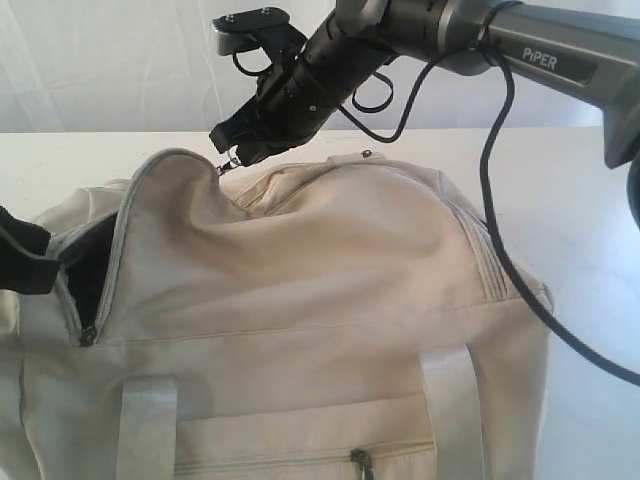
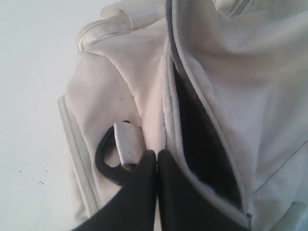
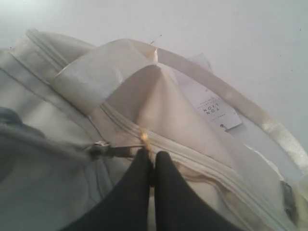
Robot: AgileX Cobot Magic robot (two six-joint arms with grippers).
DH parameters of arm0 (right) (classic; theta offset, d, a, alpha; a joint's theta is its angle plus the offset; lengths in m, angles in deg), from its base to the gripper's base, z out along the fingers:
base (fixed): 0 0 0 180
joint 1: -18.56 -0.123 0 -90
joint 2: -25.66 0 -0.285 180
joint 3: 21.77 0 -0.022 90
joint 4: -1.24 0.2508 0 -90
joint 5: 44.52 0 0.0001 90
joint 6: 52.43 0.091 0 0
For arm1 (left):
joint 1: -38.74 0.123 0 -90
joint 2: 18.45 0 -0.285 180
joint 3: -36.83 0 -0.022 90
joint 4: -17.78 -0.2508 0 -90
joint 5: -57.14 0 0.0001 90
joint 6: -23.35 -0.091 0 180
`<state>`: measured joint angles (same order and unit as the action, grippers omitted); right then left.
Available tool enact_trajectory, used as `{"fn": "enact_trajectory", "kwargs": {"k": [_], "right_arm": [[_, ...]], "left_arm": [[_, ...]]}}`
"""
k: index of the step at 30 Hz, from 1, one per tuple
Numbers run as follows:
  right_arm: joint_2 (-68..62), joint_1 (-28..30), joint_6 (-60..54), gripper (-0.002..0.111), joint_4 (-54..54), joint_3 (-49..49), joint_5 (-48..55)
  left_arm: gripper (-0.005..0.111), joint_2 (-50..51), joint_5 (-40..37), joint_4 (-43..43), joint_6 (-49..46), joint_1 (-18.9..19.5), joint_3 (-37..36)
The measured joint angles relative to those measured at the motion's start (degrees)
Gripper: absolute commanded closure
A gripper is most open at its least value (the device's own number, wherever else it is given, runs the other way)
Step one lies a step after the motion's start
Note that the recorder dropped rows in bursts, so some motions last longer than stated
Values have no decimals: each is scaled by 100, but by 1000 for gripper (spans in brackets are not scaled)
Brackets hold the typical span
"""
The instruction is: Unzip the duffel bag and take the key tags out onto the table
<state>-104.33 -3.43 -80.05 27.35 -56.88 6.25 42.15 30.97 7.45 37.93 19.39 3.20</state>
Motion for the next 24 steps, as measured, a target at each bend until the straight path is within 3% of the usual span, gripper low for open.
{"fn": "enact_trajectory", "kwargs": {"k": [4,9,24], "right_arm": [[0,147,-393,108,310,0,-148],[0,169,-735,108,747,0,-162],[0,177,-796,108,982,0,66]], "left_arm": [[34,-10,-403,-62,-46,0,355],[47,311,-753,-62,-186,0,1201],[48,3585,-966,541,-1570,129,3733]]}}
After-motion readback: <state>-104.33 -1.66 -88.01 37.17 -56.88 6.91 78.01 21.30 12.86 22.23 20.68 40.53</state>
